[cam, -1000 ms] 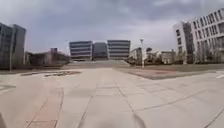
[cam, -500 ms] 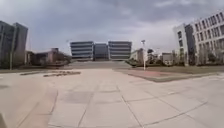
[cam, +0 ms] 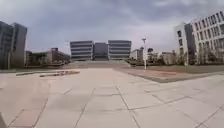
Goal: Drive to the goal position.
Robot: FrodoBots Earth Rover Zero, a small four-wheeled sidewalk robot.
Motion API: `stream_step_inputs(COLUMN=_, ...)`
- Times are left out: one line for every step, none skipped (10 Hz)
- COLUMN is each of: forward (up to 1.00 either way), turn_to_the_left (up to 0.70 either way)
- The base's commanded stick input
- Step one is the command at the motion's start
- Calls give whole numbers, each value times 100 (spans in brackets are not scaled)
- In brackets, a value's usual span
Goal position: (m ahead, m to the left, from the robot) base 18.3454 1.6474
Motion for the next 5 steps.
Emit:
stream_step_inputs(forward=70, turn_to_the_left=0)
stream_step_inputs(forward=70, turn_to_the_left=0)
stream_step_inputs(forward=70, turn_to_the_left=0)
stream_step_inputs(forward=70, turn_to_the_left=0)
stream_step_inputs(forward=70, turn_to_the_left=0)
